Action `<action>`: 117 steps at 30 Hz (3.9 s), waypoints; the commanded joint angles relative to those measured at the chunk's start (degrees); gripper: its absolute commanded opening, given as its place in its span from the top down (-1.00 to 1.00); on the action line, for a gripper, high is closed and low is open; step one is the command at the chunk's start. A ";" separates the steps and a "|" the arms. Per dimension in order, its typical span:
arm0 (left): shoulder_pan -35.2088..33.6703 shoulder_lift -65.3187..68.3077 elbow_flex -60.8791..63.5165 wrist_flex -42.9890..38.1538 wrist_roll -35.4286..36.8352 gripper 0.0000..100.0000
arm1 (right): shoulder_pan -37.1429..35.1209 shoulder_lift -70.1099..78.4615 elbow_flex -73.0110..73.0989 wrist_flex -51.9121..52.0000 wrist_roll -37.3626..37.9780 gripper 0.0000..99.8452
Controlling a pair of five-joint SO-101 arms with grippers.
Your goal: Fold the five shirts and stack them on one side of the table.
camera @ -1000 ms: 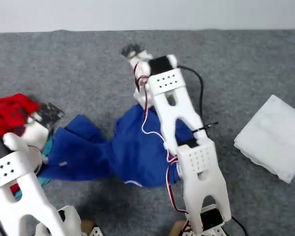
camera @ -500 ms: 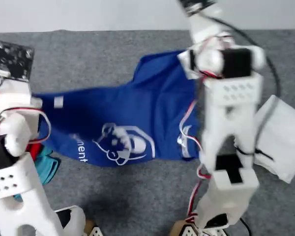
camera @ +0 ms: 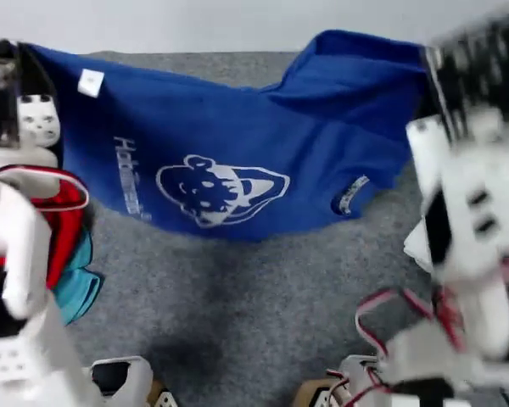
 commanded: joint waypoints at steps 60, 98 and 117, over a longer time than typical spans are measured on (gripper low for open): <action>0.70 53.36 -1.19 -35.34 -13.54 0.99 | -4.00 26.42 47.82 -75.30 4.92 0.98; 2.11 61.71 -15.43 -17.93 -18.55 0.99 | -6.55 28.35 48.44 -80.92 14.95 0.98; 1.67 62.42 -15.08 14.68 -29.71 0.99 | -6.29 17.36 48.44 -25.10 14.42 0.98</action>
